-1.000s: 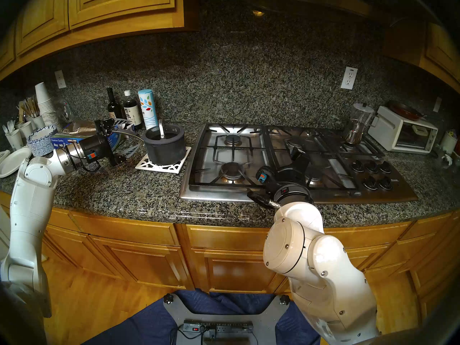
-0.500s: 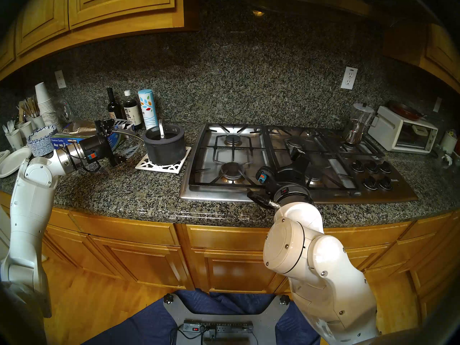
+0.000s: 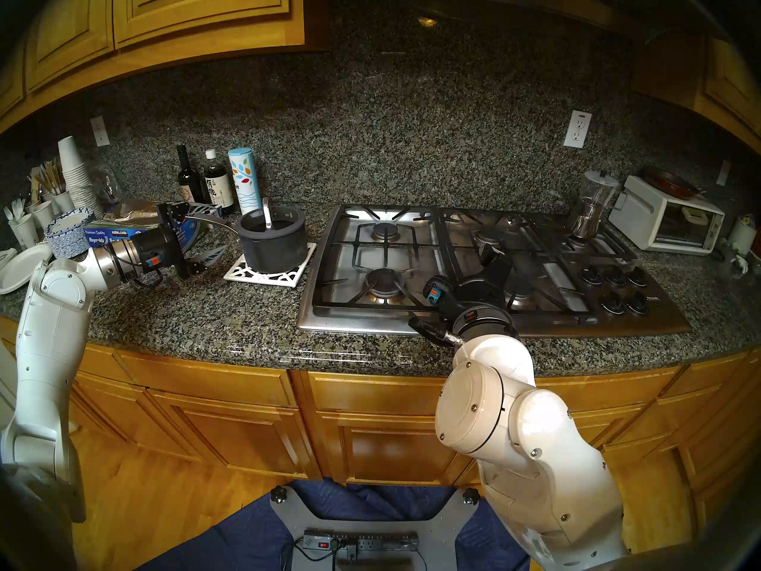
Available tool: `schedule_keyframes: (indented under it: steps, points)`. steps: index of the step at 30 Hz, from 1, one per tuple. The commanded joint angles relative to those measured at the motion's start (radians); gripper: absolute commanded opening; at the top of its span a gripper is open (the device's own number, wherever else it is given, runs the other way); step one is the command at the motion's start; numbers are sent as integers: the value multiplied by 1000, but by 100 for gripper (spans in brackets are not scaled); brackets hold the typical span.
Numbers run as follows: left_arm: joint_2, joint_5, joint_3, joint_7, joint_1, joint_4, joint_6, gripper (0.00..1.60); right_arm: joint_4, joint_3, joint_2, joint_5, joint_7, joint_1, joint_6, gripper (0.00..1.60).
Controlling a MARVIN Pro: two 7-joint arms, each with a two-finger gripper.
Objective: Pick up the pot, put it on the stove, take off the pot lid
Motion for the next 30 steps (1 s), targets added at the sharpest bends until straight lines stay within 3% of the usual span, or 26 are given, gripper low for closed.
schedule_keyframes:
  steps: [1,19,30]
  points:
    - [9,29,-13,36,-101,19,1,160,-25,2,-2,-8,-12,14,-1,160]
    - [-19,162,17,109,-186,86,1,160,-25,2,-2,-9,-11,14,-2,160]
    - [-59,226,46,165,-186,66,1,160,-26,2,-1,-8,-11,15,-1,160]
